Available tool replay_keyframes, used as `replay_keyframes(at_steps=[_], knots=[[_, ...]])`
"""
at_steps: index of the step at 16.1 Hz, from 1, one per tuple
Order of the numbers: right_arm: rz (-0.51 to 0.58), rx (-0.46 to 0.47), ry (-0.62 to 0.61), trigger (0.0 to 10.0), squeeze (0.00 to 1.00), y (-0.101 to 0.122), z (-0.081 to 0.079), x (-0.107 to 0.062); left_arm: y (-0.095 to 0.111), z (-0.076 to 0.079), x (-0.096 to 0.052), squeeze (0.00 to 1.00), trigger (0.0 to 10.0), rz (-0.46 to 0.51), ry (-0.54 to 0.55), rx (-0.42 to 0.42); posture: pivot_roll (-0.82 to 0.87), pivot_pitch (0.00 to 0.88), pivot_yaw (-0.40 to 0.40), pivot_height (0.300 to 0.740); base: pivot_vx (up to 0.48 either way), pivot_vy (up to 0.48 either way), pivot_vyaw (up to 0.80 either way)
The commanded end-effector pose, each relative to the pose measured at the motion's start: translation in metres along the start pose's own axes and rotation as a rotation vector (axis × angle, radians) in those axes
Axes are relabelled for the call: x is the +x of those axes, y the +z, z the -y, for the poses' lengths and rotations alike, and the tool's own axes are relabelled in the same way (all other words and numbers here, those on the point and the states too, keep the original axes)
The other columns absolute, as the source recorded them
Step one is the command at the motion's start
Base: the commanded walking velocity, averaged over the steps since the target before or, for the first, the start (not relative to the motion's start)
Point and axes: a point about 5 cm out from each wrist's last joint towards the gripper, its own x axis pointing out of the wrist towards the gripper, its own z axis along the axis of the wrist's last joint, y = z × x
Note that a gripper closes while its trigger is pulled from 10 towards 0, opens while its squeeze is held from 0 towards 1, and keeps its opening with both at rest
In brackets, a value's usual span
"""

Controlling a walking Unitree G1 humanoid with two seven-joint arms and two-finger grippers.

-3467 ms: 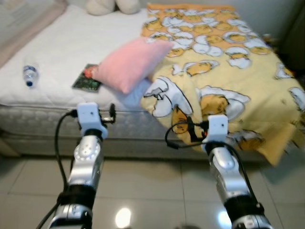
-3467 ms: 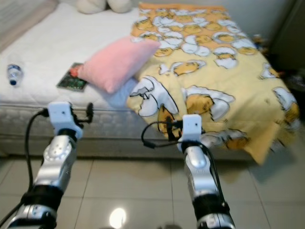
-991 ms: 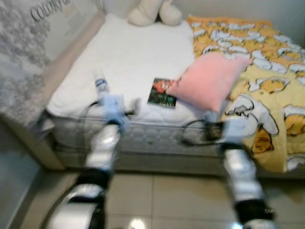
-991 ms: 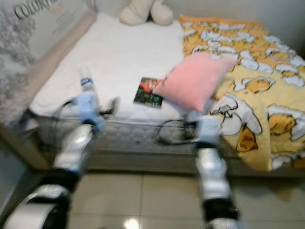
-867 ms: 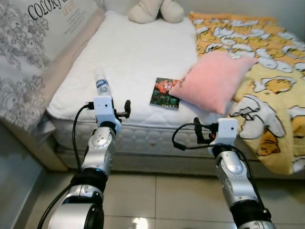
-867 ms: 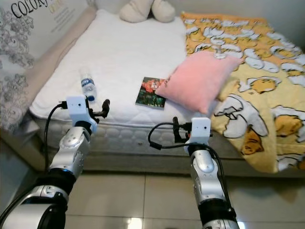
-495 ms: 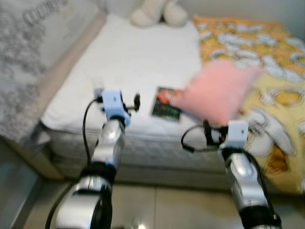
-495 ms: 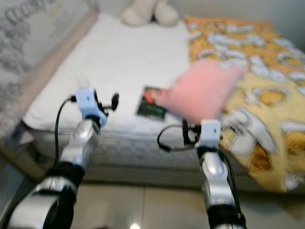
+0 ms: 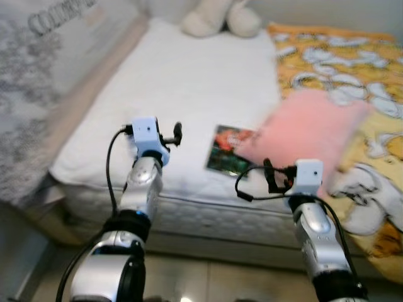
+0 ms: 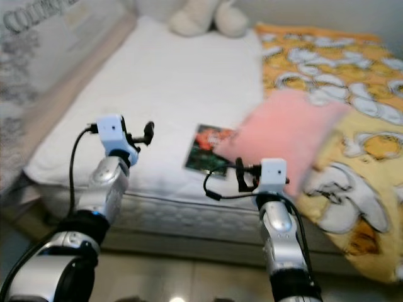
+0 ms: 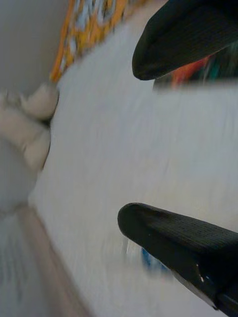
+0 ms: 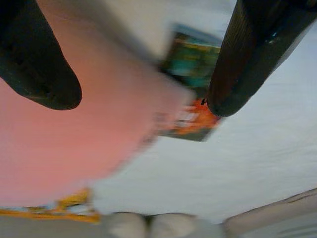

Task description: Clean up the room

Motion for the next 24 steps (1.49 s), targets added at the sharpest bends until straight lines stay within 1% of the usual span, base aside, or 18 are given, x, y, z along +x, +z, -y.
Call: replay_keyframes(at_steps=[1, 2, 3, 5, 6, 7, 8, 9, 11, 12, 13, 15, 18, 20, 22, 24], knots=[[0.003, -0.004, 0.046, 10.0, 0.00, 0.004, -0.012, 0.004, 0.001, -0.010, -0.001, 0.00, 10.0, 0.005, 0.030, 0.026, -0.05, 0.000, -0.031, 0.740, 0.000, 0.469, 0.53], [0.005, -0.008, 0.049, 10.0, 0.00, 0.005, -0.012, 0.005, -0.001, -0.011, 0.000, 0.00, 10.0, -0.020, 0.056, 0.072, -0.05, 0.000, -0.034, 0.740, 0.000, 0.000, 0.52], [0.000, -0.006, 0.050, 10.0, 0.00, 0.004, -0.011, 0.006, -0.002, -0.010, 0.000, 0.00, 10.0, -0.032, 0.063, 0.093, -0.04, 0.000, -0.036, 0.740, 0.000, 0.000, 0.52], [-0.004, 0.003, 0.045, 10.0, 0.00, 0.003, -0.009, 0.006, -0.001, -0.007, 0.000, 0.00, 10.0, -0.019, 0.048, 0.083, -0.04, 0.000, -0.036, 0.740, 0.000, 0.000, 0.46], [-0.003, 0.007, 0.041, 10.0, 0.00, 0.004, -0.009, 0.007, 0.001, -0.004, -0.001, 0.00, 10.0, 0.001, 0.026, 0.089, -0.05, 0.000, -0.036, 0.740, 0.000, 0.000, 0.44], [0.000, 0.015, 0.033, 10.0, 0.00, 0.004, -0.009, 0.008, -0.001, -0.003, -0.002, 0.00, 10.0, -0.002, 0.026, 0.104, -0.05, 0.000, -0.036, 0.740, 0.000, 0.000, 0.47], [-0.013, 0.035, 0.028, 10.0, 0.00, 0.003, -0.009, 0.008, -0.002, -0.001, -0.003, 0.00, 10.0, -0.005, 0.013, 0.099, -0.05, 0.000, -0.035, 0.740, 0.000, 0.000, 0.00], [-0.016, 0.020, 0.027, 10.0, 0.00, 0.002, -0.009, 0.008, -0.001, 0.002, -0.004, 0.00, 10.0, 0.009, -0.017, 0.080, -0.05, 0.000, -0.034, 0.740, 0.000, 0.000, 0.00], [-0.020, 0.011, 0.000, 10.0, 0.00, 0.001, -0.003, 0.006, 0.000, 0.009, -0.006, 0.00, 10.0, 0.032, -0.061, 0.120, -0.05, 0.000, -0.035, 0.740, 0.480, 0.000, 0.00], [-0.018, 0.010, -0.001, 10.0, 0.00, 0.000, -0.003, 0.006, 0.001, 0.013, -0.007, 0.00, 10.0, 0.039, -0.081, 0.126, -0.06, 0.000, -0.033, 0.740, 0.480, 0.000, 0.00], [-0.016, 0.009, 0.000, 10.0, 0.00, 0.000, -0.003, 0.005, -0.001, 0.013, -0.008, 0.00, 10.0, 0.037, -0.080, 0.126, -0.06, 0.000, -0.030, 0.740, 0.480, 0.000, 0.00], [-0.011, 0.004, -0.007, 10.0, 0.00, 0.001, -0.003, 0.004, -0.002, 0.012, -0.008, 0.00, 10.0, 0.027, -0.075, 0.119, -0.07, 0.000, -0.019, 0.740, 0.480, 0.000, 0.00], [-0.011, 0.005, -0.011, 10.0, 0.00, 0.001, -0.003, 0.004, 0.000, 0.011, -0.008, 0.00, 10.0, 0.037, -0.064, 0.117, -0.07, 0.000, -0.018, 0.740, 0.480, 0.000, 0.00], [-0.019, 0.008, -0.004, 10.0, 0.00, -0.002, -0.004, 0.002, -0.002, 0.009, -0.011, 0.00, 10.0, 0.031, -0.029, 0.106, -0.06, 0.000, -0.018, 0.740, 0.480, 0.000, 0.00], [-0.021, 0.012, 0.000, 10.0, 0.00, -0.003, -0.006, 0.002, -0.006, 0.009, -0.015, 0.00, 10.0, 0.025, -0.024, 0.108, -0.06, 0.000, -0.023, 0.740, 0.480, 0.000, 0.00], [-0.022, 0.012, 0.004, 10.0, 0.00, -0.003, -0.007, 0.002, -0.007, 0.004, -0.016, 0.00, 10.0, 0.018, -0.006, 0.109, -0.05, 0.000, -0.026, 0.740, 0.471, 0.000, 0.00]])
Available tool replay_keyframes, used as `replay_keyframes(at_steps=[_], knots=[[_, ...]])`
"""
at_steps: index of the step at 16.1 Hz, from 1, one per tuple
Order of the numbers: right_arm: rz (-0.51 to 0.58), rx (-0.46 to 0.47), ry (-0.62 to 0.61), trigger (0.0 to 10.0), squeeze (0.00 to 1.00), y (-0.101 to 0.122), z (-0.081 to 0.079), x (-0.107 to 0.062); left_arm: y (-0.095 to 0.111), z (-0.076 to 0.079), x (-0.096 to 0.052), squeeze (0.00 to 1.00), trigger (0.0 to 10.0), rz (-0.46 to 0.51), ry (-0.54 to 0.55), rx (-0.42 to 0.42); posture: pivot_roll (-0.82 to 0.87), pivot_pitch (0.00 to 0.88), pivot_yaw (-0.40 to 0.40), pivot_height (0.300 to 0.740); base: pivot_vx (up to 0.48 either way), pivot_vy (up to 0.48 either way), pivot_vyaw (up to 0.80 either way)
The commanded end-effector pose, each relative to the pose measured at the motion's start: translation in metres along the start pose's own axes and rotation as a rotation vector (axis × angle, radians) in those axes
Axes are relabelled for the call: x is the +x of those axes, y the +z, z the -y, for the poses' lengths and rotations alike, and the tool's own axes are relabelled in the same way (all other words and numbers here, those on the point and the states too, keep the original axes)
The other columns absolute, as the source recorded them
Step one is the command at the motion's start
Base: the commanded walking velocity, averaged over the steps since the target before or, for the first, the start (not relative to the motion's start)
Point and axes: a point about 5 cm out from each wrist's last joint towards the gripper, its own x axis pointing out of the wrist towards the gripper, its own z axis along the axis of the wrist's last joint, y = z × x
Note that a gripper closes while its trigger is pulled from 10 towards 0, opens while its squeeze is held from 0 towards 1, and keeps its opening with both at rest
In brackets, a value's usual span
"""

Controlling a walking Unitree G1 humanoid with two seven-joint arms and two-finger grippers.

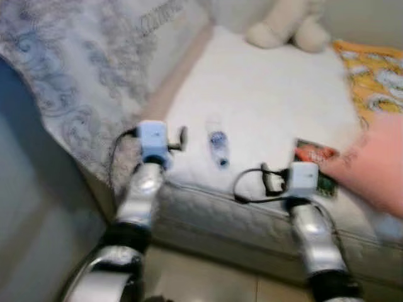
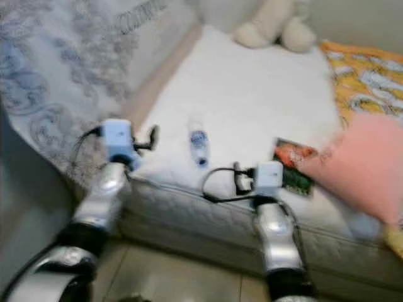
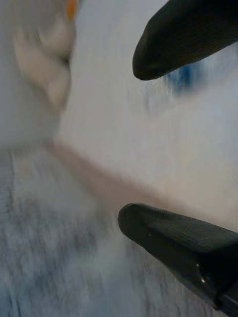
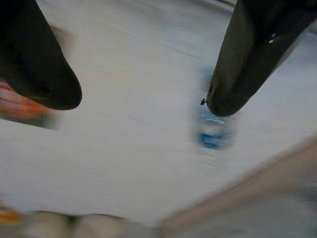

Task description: Clean up the room

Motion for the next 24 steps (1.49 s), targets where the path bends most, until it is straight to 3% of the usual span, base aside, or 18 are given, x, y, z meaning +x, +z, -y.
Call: replay_keyframes(at_steps=[1, 8, 11, 14, 16, 18, 19, 22, 24], knots=[[0.010, -0.022, -0.025, 10.0, 0.00, 0.004, 0.012, -0.001, 0.001, 0.009, 0.001, 0.00, 10.0, -0.002, -0.013, -0.012, -0.05, 0.000, -0.031, 0.740, 0.461, 0.000, 0.00], [0.003, -0.021, -0.034, 10.0, 0.00, 0.004, 0.013, -0.002, 0.006, 0.016, -0.001, 0.00, 10.0, 0.022, -0.045, 0.000, -0.05, 0.000, -0.031, 0.740, 0.468, 0.000, 0.00], [0.017, 0.018, -0.051, 10.0, 0.00, 0.014, 0.017, 0.011, 0.013, 0.011, -0.009, 0.00, 10.0, 0.058, -0.058, 0.051, -0.01, 0.000, -0.020, 0.740, 0.000, 0.000, 0.00], [0.015, 0.002, -0.100, 10.0, 0.00, 0.028, 0.023, 0.037, 0.020, 0.004, -0.031, 0.00, 10.0, 0.061, -0.159, 0.080, 0.11, 0.074, 0.017, 0.740, 0.000, 0.000, 0.00], [-0.020, -0.006, -0.158, 10.0, 0.00, 0.031, 0.028, 0.047, 0.022, -0.009, -0.052, 0.00, 10.0, 0.031, -0.166, 0.122, 0.19, 0.141, 0.050, 0.740, 0.000, 0.000, 0.00], [-0.082, -0.006, -0.147, 10.0, 0.00, 0.024, 0.019, 0.052, 0.024, -0.027, -0.075, 0.00, 10.0, -0.011, -0.130, 0.160, 0.27, 0.203, 0.081, 0.740, 0.000, 0.000, 0.00], [-0.093, -0.002, -0.141, 10.0, 0.00, 0.022, 0.017, 0.052, 0.026, -0.029, -0.080, 0.00, 10.0, -0.017, -0.130, 0.166, 0.29, 0.226, 0.088, 0.740, 0.000, 0.000, 0.00], [-0.147, -0.008, -0.138, 10.0, 0.00, 0.009, 0.008, 0.051, 0.039, -0.038, -0.116, 0.00, 10.0, -0.059, -0.124, 0.209, 0.37, 0.319, 0.111, 0.740, 0.000, 0.000, 0.00], [-0.209, -0.014, -0.176, 10.0, 0.00, 0.001, 0.010, 0.049, 0.036, -0.037, -0.134, 0.00, 10.0, -0.119, -0.119, 0.206, 0.39, 0.366, 0.110, 0.740, 0.000, 0.000, 0.00]])
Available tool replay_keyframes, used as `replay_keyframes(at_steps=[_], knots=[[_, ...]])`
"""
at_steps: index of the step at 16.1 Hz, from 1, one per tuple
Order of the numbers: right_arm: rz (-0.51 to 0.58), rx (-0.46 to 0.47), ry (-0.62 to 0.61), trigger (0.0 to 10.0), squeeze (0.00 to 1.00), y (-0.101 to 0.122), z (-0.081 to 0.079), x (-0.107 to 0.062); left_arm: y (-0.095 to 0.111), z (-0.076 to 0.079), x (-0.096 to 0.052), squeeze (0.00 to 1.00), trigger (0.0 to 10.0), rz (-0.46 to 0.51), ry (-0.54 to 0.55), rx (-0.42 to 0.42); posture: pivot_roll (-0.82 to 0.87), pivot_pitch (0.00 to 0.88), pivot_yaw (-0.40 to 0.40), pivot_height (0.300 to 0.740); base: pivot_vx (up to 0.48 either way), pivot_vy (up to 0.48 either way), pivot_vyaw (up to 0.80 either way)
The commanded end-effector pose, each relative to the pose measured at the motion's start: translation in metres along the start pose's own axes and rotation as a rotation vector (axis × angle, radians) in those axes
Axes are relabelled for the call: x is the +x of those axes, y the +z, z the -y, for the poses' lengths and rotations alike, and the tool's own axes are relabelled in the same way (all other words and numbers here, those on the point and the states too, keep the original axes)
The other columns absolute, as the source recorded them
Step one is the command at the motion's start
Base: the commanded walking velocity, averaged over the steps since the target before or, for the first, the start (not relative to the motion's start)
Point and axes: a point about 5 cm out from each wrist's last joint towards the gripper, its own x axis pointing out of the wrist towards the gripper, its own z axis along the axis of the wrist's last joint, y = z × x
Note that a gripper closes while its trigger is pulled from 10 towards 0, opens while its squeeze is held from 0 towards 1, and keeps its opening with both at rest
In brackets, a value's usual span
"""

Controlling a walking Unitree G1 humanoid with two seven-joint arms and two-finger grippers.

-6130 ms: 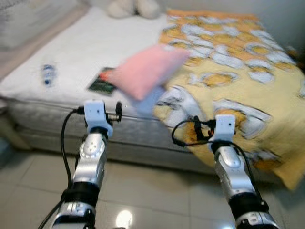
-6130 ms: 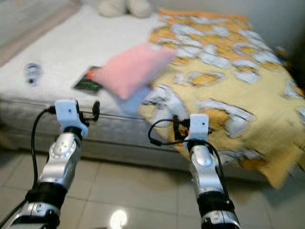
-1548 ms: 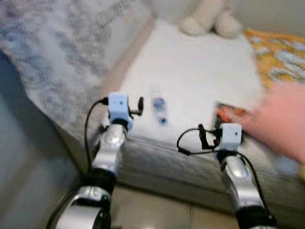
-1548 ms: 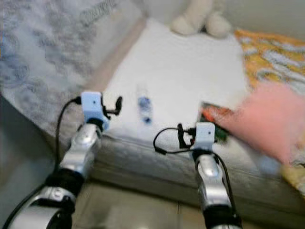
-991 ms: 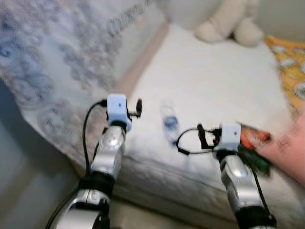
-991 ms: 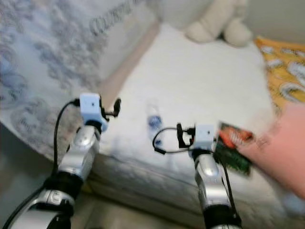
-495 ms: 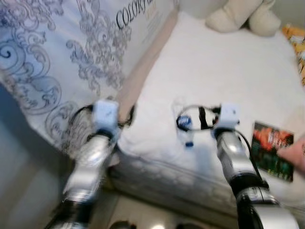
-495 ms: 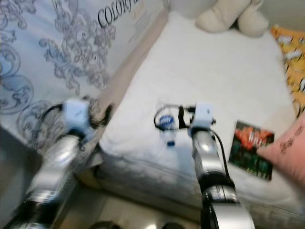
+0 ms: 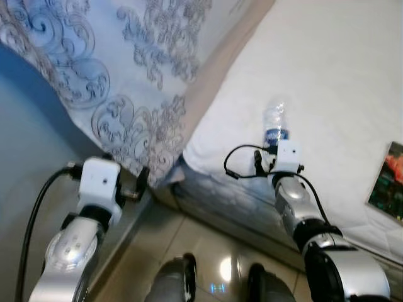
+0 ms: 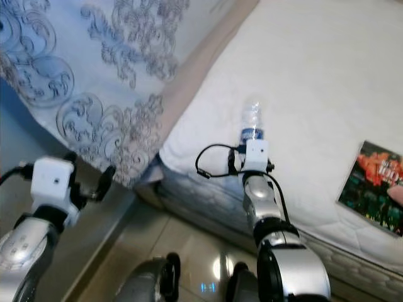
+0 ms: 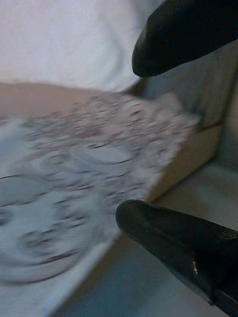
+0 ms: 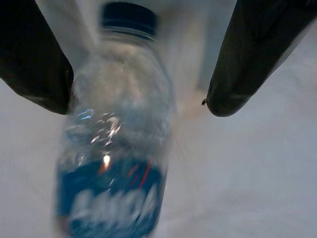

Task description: Clean up the room

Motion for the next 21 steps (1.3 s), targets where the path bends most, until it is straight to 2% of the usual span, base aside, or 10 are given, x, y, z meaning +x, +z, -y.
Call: replay_keyframes(at_steps=[1, 3, 4, 5, 9, 12, 15, 18, 21], knots=[[-0.065, 0.015, -0.013, 10.0, 0.00, -0.011, -0.001, -0.002, 0.002, 0.002, -0.006, 0.00, 10.0, -0.013, -0.009, -0.001, 0.39, 0.375, 0.104, 0.740, 0.000, 0.000, 0.00], [-0.081, 0.036, -0.048, 10.0, 0.00, -0.009, 0.003, 0.000, 0.003, 0.003, -0.012, 0.00, 10.0, -0.033, -0.002, -0.008, 0.39, 0.383, 0.092, 0.740, 0.000, 0.000, 0.00], [-0.081, 0.051, -0.055, 6.1, 0.00, -0.008, 0.004, 0.000, 0.004, 0.003, -0.014, 0.00, 10.0, -0.042, 0.001, -0.010, 0.39, 0.385, 0.088, 0.740, 0.000, 0.000, 0.00], [-0.083, 0.081, -0.062, 0.0, 0.00, -0.007, 0.004, 0.001, 0.005, 0.003, -0.018, 0.00, 10.0, -0.059, 0.008, -0.014, 0.39, 0.384, 0.079, 0.740, 0.000, 0.000, 0.00], [-0.068, 0.092, -0.053, 0.0, 0.00, -0.002, 0.004, 0.003, 0.005, 0.005, -0.019, 0.00, 10.0, -0.075, 0.008, -0.019, 0.38, 0.382, 0.078, 0.740, 0.000, 0.000, 0.00], [-0.052, 0.104, -0.053, 0.0, 0.00, -0.001, 0.005, 0.003, 0.002, 0.011, -0.014, 0.00, 10.0, -0.085, -0.018, -0.029, 0.35, 0.374, 0.072, 0.740, 0.000, 0.000, 0.00], [-0.068, 0.114, -0.016, 0.0, 0.00, -0.010, -0.002, -0.001, 0.003, 0.018, -0.003, 0.00, 10.0, -0.075, -0.041, -0.035, 0.32, 0.343, 0.069, 0.740, 0.000, 0.000, 0.00], [-0.069, 0.111, 0.000, 0.0, 0.00, -0.012, -0.008, -0.002, 0.000, 0.026, 0.013, 0.00, 10.0, -0.063, -0.079, -0.047, 0.27, 0.311, 0.041, 0.740, 0.000, 0.000, 0.00], [-0.034, 0.109, 0.061, 0.0, 0.00, -0.004, -0.018, -0.001, -0.007, 0.044, 0.043, 0.00, 10.0, -0.068, -0.126, -0.060, 0.19, 0.205, 0.020, 0.740, 0.000, 0.000, 0.00]])
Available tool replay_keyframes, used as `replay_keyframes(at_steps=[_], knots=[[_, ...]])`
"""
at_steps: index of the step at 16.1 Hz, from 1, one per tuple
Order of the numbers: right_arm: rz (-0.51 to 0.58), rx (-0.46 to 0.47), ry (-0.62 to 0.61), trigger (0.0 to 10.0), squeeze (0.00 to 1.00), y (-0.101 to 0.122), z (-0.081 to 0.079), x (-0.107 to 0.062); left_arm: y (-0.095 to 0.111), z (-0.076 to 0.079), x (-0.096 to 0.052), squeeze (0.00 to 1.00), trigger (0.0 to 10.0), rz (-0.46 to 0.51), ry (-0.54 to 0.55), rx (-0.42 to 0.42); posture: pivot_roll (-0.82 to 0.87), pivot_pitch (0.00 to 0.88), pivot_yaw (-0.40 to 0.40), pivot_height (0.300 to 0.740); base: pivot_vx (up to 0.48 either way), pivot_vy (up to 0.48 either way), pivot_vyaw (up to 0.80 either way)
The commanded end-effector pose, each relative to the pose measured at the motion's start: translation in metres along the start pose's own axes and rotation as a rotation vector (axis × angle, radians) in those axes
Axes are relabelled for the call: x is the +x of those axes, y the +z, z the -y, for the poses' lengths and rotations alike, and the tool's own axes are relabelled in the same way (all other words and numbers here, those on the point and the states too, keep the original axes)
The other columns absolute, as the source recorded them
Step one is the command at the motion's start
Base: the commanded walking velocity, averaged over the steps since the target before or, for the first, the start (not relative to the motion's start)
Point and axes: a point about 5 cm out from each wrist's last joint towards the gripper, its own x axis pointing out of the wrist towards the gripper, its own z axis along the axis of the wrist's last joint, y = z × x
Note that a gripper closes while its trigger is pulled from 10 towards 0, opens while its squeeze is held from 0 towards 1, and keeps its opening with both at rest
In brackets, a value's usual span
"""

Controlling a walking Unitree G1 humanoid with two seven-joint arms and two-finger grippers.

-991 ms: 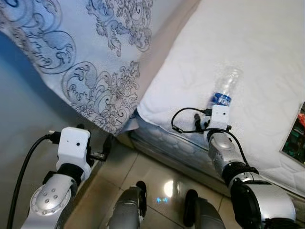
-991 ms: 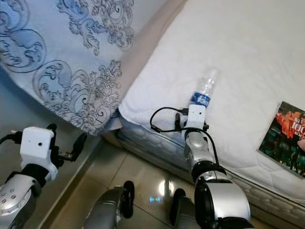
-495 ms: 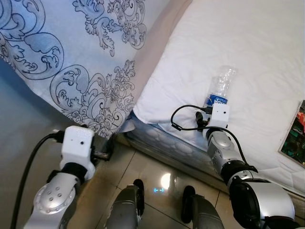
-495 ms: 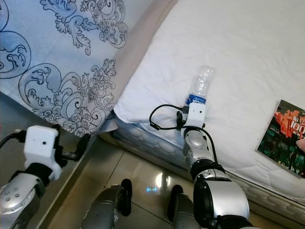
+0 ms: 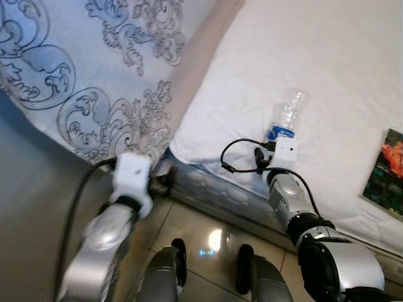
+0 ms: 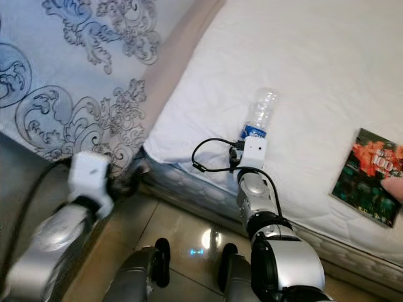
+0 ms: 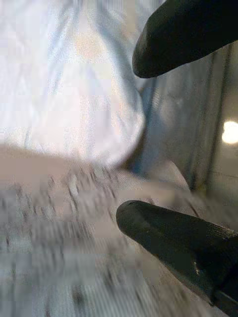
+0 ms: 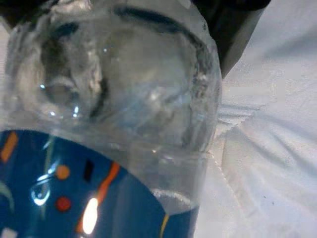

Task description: Clean up the room

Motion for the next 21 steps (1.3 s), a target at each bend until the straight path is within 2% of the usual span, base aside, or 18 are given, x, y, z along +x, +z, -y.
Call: replay_keyframes(at_steps=[1, 2, 3, 4, 6, 8, 10, 11, 13, 14, 15, 17, 19, 21], knots=[[-0.004, -0.009, 0.014, 0.0, 0.00, -0.006, 0.001, -0.003, -0.016, 0.005, 0.004, 0.00, 10.0, -0.064, -0.005, -0.027, 0.16, 0.169, 0.016, 0.740, 0.000, 0.000, 0.00], [0.016, -0.017, 0.022, 0.0, 0.00, -0.004, 0.001, -0.003, -0.017, 0.005, 0.007, 0.00, 10.0, -0.063, 0.003, -0.065, 0.14, 0.143, 0.013, 0.740, 0.000, 0.000, 0.00], [0.093, -0.053, 0.041, 0.0, 0.00, 0.004, 0.006, -0.004, -0.020, 0.008, 0.020, 0.00, 10.0, -0.053, 0.000, -0.093, 0.08, 0.085, -0.007, 0.740, 0.000, 0.000, 0.00], [0.136, -0.086, 0.051, 0.0, 0.00, 0.006, 0.008, -0.008, -0.021, 0.012, 0.026, 0.00, 10.0, -0.045, -0.018, -0.084, 0.06, 0.065, -0.019, 0.740, 0.000, 0.000, 0.00], [0.242, -0.139, 0.023, 0.0, 0.00, 0.003, 0.015, -0.027, -0.021, 0.018, 0.040, 0.00, 10.0, -0.020, -0.025, -0.088, 0.02, 0.014, -0.024, 0.740, 0.000, 0.000, 0.00], [0.346, -0.186, -0.028, 0.0, 0.00, 0.006, 0.019, -0.046, -0.017, 0.023, 0.051, 0.00, 10.0, 0.007, -0.034, -0.114, 0.01, 0.000, -0.035, 0.740, 0.000, 0.000, 0.00], [0.391, -0.217, -0.090, 0.0, 0.00, -0.003, 0.032, -0.059, -0.010, 0.013, 0.060, 0.00, 10.0, 0.080, -0.001, -0.148, 0.01, 0.000, -0.033, 0.740, 0.000, 0.000, 0.00], [0.425, -0.235, -0.090, 0.0, 0.00, -0.003, 0.036, -0.068, -0.002, -0.004, 0.061, 0.00, 10.0, 0.189, 0.059, -0.192, 0.01, 0.000, -0.029, 0.740, 0.000, 0.000, 0.00], [0.454, -0.268, -0.045, 0.0, 0.00, -0.001, 0.034, -0.076, 0.004, -0.017, 0.052, 0.00, 10.0, 0.282, 0.084, -0.131, 0.02, 0.000, -0.026, 0.740, 0.000, 0.000, 0.00], [0.457, -0.290, -0.032, 0.0, 0.00, -0.003, 0.035, -0.082, 0.003, -0.022, 0.045, 0.00, 10.0, 0.308, 0.082, -0.099, 0.02, 0.000, -0.030, 0.740, 0.000, 0.000, 0.00], [0.455, -0.299, -0.018, 0.0, 0.00, -0.006, 0.034, -0.087, -0.004, -0.028, 0.041, 0.00, 10.0, 0.288, 0.102, -0.103, 0.02, 0.000, -0.032, 0.740, 0.000, 0.000, 0.00], [0.445, -0.296, -0.007, 0.0, 0.00, -0.008, 0.032, -0.087, -0.012, -0.028, 0.042, 0.00, 10.0, 0.267, 0.105, -0.104, 0.02, 0.000, -0.030, 0.740, 0.000, 0.000, 0.00], [0.398, -0.240, -0.019, 0.0, 0.00, -0.006, 0.034, -0.076, -0.009, -0.012, 0.049, 0.00, 10.0, 0.291, 0.031, -0.090, 0.00, 0.000, -0.022, 0.740, 0.000, -0.456, 0.00], [0.385, -0.238, -0.029, 0.0, 0.00, 0.002, 0.040, -0.070, -0.002, -0.004, 0.054, 0.00, 10.0, 0.316, -0.009, -0.108, -0.04, 0.000, -0.007, 0.740, 0.000, -0.472, 0.00]])
